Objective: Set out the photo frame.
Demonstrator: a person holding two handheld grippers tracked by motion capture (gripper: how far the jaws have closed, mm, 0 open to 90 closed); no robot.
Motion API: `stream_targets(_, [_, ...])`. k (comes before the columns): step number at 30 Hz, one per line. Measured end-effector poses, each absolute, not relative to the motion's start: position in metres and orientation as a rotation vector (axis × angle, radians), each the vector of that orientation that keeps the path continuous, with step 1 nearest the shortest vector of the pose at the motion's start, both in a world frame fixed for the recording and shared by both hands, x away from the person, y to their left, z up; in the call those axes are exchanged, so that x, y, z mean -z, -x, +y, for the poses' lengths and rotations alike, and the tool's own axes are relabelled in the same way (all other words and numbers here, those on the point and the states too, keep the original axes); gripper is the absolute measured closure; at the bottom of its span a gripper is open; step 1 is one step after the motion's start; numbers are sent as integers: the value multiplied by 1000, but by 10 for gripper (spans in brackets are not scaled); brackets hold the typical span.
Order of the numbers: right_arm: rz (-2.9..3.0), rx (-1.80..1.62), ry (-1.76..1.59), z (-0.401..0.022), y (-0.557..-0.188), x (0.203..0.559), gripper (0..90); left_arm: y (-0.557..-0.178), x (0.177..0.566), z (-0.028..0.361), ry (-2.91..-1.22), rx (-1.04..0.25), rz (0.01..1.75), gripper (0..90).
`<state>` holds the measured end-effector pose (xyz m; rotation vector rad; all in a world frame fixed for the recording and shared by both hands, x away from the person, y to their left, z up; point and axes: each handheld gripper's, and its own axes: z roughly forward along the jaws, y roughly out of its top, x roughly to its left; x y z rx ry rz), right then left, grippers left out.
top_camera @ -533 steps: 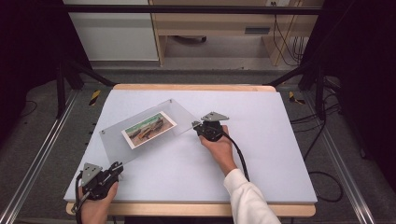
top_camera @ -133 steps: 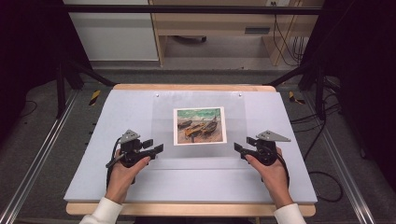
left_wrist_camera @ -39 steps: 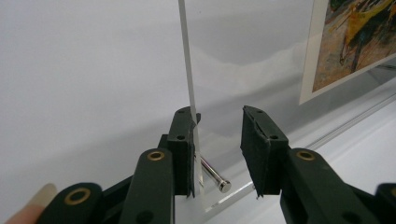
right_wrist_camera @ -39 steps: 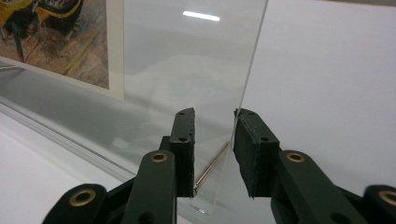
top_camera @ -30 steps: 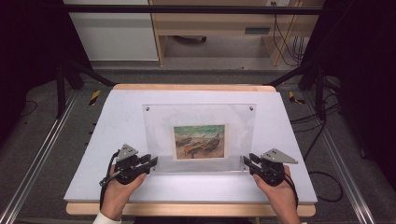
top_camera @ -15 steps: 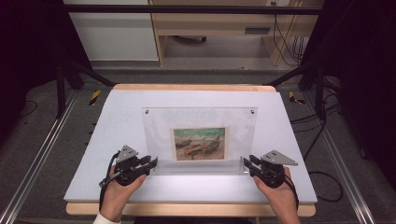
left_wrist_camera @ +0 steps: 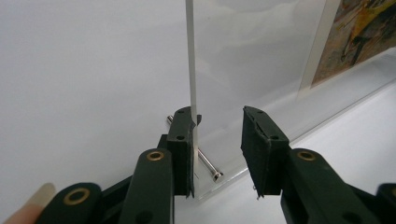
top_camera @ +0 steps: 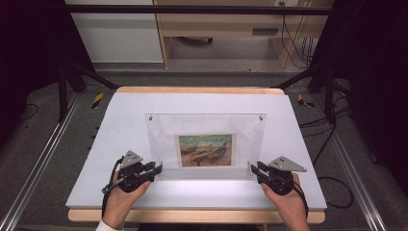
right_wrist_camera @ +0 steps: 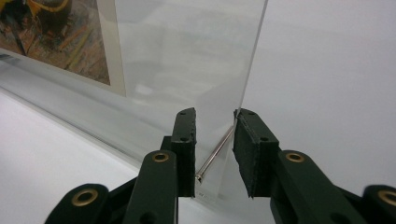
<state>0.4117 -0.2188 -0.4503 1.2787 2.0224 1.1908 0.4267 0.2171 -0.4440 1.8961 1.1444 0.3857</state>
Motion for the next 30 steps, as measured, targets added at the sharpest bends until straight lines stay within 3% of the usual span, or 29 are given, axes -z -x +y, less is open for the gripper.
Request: stream_targets(30, [2061,-1179,-1268,-220,-406,454,698,-422,447,217,-1946,-388,1111,636])
